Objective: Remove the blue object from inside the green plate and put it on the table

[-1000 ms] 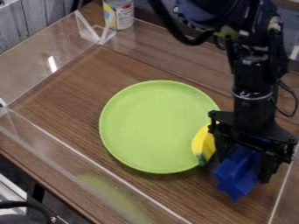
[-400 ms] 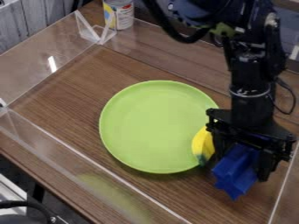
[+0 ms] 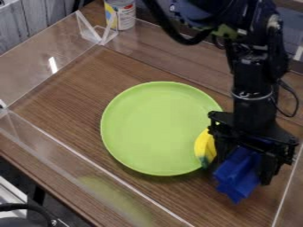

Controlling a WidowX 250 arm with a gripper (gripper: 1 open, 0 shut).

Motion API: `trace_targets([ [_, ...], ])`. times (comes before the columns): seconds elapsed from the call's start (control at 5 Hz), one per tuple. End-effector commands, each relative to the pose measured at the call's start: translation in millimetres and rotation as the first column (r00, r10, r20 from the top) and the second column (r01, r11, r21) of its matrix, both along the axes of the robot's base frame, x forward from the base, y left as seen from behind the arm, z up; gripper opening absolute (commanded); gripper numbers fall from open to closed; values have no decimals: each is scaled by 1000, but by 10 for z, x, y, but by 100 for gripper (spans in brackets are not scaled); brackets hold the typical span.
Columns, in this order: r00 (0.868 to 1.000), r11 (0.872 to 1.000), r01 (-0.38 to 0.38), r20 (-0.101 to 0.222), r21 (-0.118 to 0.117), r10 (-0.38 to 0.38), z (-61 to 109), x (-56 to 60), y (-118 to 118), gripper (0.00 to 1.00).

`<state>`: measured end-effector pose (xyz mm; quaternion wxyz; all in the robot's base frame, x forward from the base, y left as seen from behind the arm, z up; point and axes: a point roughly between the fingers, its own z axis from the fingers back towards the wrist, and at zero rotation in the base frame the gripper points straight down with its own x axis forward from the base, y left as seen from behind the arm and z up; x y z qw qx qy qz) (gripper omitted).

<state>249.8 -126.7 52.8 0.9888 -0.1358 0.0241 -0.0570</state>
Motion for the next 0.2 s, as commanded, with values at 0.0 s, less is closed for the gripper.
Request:
trace_targets([
  [0.0,999,1000,-4,37,-10,5,92,46,8,0],
])
